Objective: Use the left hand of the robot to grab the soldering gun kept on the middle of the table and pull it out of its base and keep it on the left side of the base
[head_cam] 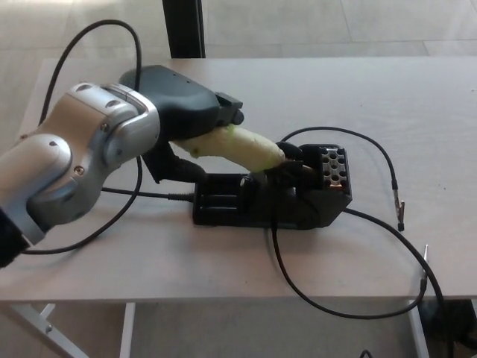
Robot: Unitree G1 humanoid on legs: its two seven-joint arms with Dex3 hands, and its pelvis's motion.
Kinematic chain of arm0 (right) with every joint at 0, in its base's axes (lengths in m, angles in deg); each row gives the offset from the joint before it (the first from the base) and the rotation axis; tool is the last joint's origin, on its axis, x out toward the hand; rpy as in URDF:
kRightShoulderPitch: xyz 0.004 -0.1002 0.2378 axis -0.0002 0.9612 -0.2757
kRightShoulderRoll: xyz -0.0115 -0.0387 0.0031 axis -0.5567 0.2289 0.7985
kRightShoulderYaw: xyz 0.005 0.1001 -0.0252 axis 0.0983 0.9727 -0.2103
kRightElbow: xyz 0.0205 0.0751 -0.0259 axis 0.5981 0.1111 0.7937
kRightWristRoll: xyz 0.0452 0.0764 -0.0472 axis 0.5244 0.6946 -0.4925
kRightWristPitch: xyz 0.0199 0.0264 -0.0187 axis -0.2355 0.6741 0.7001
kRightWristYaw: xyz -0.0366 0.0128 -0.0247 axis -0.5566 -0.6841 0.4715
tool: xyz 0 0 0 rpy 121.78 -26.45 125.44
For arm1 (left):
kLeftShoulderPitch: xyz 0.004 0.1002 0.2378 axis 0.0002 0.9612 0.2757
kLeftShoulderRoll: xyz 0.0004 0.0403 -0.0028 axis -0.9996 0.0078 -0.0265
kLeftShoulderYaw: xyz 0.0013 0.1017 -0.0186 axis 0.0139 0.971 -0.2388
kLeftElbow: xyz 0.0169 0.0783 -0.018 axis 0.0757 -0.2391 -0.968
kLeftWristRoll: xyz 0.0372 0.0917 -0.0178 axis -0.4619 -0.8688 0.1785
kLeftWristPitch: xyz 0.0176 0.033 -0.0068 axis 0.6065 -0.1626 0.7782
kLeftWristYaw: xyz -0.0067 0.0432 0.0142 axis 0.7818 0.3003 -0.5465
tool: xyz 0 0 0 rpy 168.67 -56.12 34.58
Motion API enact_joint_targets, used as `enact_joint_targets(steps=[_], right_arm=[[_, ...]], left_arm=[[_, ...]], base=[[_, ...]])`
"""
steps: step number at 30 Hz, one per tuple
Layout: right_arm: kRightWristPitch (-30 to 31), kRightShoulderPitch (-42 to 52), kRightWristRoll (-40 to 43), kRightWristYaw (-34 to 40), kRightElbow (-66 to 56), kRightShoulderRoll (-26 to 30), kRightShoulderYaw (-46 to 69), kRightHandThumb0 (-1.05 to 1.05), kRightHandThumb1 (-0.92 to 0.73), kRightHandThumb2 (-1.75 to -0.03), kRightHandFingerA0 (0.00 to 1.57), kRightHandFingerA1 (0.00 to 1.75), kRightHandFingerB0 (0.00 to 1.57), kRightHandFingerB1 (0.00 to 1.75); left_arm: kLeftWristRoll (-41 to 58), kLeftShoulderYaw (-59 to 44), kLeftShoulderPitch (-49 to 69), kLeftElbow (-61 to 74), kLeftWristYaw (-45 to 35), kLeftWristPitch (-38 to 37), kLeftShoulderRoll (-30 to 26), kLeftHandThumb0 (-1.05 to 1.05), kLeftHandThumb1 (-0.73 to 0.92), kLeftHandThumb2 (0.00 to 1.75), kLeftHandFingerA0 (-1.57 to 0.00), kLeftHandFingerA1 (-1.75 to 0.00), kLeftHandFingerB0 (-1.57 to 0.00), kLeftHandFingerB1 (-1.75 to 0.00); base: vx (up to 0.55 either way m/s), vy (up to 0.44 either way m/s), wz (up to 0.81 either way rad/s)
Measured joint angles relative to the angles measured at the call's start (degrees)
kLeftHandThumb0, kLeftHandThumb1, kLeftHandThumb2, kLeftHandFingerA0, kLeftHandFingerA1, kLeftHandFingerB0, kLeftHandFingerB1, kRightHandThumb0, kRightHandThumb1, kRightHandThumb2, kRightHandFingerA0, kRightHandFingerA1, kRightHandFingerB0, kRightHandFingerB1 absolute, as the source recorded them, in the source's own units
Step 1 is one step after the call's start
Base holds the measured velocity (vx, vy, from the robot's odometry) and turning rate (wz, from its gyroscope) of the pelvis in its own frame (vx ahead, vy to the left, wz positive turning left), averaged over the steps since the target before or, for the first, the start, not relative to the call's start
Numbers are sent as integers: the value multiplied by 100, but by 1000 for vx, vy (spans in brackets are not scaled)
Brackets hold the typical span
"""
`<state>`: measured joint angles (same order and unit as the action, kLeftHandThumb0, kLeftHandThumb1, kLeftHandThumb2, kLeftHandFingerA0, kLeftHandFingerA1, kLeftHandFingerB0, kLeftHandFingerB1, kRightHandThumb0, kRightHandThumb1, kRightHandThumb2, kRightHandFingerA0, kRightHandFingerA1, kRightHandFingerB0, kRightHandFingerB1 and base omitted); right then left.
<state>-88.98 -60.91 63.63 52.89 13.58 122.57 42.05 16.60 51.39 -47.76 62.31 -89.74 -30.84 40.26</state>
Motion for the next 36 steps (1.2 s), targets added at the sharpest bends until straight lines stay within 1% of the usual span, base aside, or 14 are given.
enact_joint_targets(steps=[1,2,4,10,21,25,26,27,28,29,31,32,35,36], right_arm=[[0,-3,0,0,-1,0,0,-105,-24,-118,60,57,48,40],[0,-8,-1,0,-1,0,0,-105,-24,-119,62,58,49,40],[0,-17,-2,0,-2,0,1,-105,-24,-121,64,58,51,40],[0,-19,-4,3,-2,0,5,-105,-31,-119,65,60,52,42],[-42,-51,-14,29,-3,51,5,-105,-33,-120,64,61,48,44],[-99,-76,-13,42,-4,128,7,-105,-32,-124,64,59,46,43],[-107,-80,-13,43,-3,129,7,-105,-35,-121,63,58,46,44],[-114,-79,-14,43,0,129,7,-105,-35,-121,63,58,46,44],[-115,-79,-14,44,2,129,7,-105,-33,-123,64,59,44,43],[-117,-80,-14,44,3,129,7,-105,-33,-123,64,59,44,43],[-117,-86,-15,44,1,129,6,-105,-32,-125,65,60,43,43],[-117,-93,-15,44,1,129,6,-105,-32,-125,65,59,43,43],[-120,-133,-16,44,-1,129,6,-105,-34,-122,66,60,46,43],[-120,-142,-17,44,0,129,6,-105,-32,-126,65,58,46,43]], left_arm=[[-3,-32,39,-1,71,-8,17,-26,63,69,-99,-175,-80,-119],[-8,-83,95,-4,185,-24,43,-22,65,87,-96,-175,-69,-166],[-19,-183,206,-22,406,-46,99,-20,62,100,-94,-175,-67,-172],[-60,-463,589,-88,941,-118,270,-19,64,97,-80,-175,-69,-153],[-308,-1139,1365,-169,1889,-455,517,-16,58,104,-92,-175,-73,-150],[-427,-1253,1370,-319,2037,-833,399,-19,56,87,-93,-175,-75,-151],[-451,-1264,1357,-341,2047,-898,361,-29,49,99,-124,-139,-95,-120],[-484,-1326,1323,-409,2081,-1000,236,-29,49,99,-124,-139,-95,-120],[-515,-1390,1291,-455,2106,-1071,116,-20,48,91,-101,-175,-84,-143],[-551,-1459,1255,-498,2137,-1144,-12,-20,48,91,-101,-175,-84,-143],[-585,-1558,1158,-591,2175,-1278,-245,-19,45,103,-103,-175,-85,-136],[-601,-1599,1116,-639,2199,-1341,-356,-27,56,89,-100,-175,-79,-133],[-666,-1656,983,-716,2211,-1519,-711,-28,53,77,-98,-175,-83,-124],[-681,-1669,933,-738,2210,-1573,-809,-25,50,76,-99,-175,-85,-100]], base=[[0,0,0],[0,0,0],[0,0,0],[0,0,0],[0,0,0],[0,0,0],[0,0,0],[0,0,0],[0,0,0],[0,0,6],[0,0,3],[0,0,9],[0,0,0],[0,0,0]])
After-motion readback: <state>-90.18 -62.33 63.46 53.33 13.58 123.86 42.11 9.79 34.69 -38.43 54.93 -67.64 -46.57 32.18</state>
